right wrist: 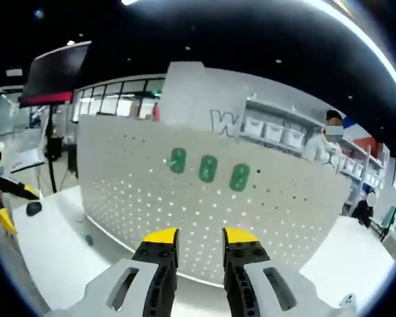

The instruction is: Insert the hook assembly into the mounting plate slot until the hook locks in place.

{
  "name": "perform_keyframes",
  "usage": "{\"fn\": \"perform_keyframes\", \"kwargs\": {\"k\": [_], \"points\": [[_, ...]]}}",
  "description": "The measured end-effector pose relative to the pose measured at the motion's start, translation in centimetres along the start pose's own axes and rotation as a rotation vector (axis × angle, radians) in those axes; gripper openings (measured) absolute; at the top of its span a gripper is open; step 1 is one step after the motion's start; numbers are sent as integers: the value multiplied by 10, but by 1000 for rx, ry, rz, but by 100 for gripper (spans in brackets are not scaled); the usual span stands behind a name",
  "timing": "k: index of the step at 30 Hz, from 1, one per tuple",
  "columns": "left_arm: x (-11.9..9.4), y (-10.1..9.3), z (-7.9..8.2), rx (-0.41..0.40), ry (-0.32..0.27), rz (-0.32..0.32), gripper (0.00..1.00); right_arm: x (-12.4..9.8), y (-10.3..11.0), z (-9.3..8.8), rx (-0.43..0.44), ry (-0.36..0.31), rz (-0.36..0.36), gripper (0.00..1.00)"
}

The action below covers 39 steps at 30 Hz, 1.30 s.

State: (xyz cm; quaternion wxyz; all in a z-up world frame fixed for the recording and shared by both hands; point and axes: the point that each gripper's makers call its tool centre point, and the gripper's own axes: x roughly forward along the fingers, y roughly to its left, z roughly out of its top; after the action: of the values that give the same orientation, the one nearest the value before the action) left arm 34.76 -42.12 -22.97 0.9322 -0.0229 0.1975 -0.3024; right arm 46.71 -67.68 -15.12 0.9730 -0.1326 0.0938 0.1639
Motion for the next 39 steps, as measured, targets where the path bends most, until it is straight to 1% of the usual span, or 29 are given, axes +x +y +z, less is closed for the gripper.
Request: {"fn": "perform_keyframes", "kwargs": {"k": [3, 6, 7, 9, 13, 14, 15, 17, 18, 21, 24, 26, 27, 31, 35, 39], "points": [[0, -1, -2, 0, 4, 0, 90, -3, 17, -8, 12, 11, 38, 25], [-1, 1, -6, -11, 5, 9, 90, -4, 42, -21, 31, 41, 101, 25], [-1, 2, -8, -14, 9, 10, 90, -4, 53, -26, 37, 50, 131, 25], [-1, 3, -14, -15, 22, 15, 90, -6, 66, -34, 30, 68, 157, 25], [-1, 6, -23, -29, 40, 19, 90, -11, 103, -51, 35, 116, 251, 25], [-1, 6, -24, -36, 43, 17, 91, -13, 113, -52, 38, 118, 273, 25], [-1, 5, -24, -38, 41, 14, 91, -14, 122, -49, 35, 100, 290, 25], [0, 6, -26, -40, 47, 15, 90, -15, 140, -52, 23, 113, 340, 25], [1, 6, -28, -42, 51, 15, 90, -15, 152, -55, 19, 122, 371, 25], [3, 5, -30, -47, 60, 11, 90, -15, 176, -62, 21, 140, 429, 25], [3, 7, -33, -52, 66, 13, 90, -13, 192, -68, 22, 153, 469, 24], [3, 10, -36, -59, 71, 18, 90, -8, 207, -72, 18, 160, 516, 23], [3, 12, -37, -61, 73, 20, 90, -7, 209, -73, 15, 164, 523, 22], [1, 18, -43, -79, 83, 32, 90, 7, 230, -85, -39, 187, 603, 21], [0, 25, -46, -94, 87, 39, 90, 26, 246, -91, -79, 204, 651, 18], [0, 33, -49, -107, 91, 47, 90, 48, 261, -93, -100, 213, 685, 18]]}}
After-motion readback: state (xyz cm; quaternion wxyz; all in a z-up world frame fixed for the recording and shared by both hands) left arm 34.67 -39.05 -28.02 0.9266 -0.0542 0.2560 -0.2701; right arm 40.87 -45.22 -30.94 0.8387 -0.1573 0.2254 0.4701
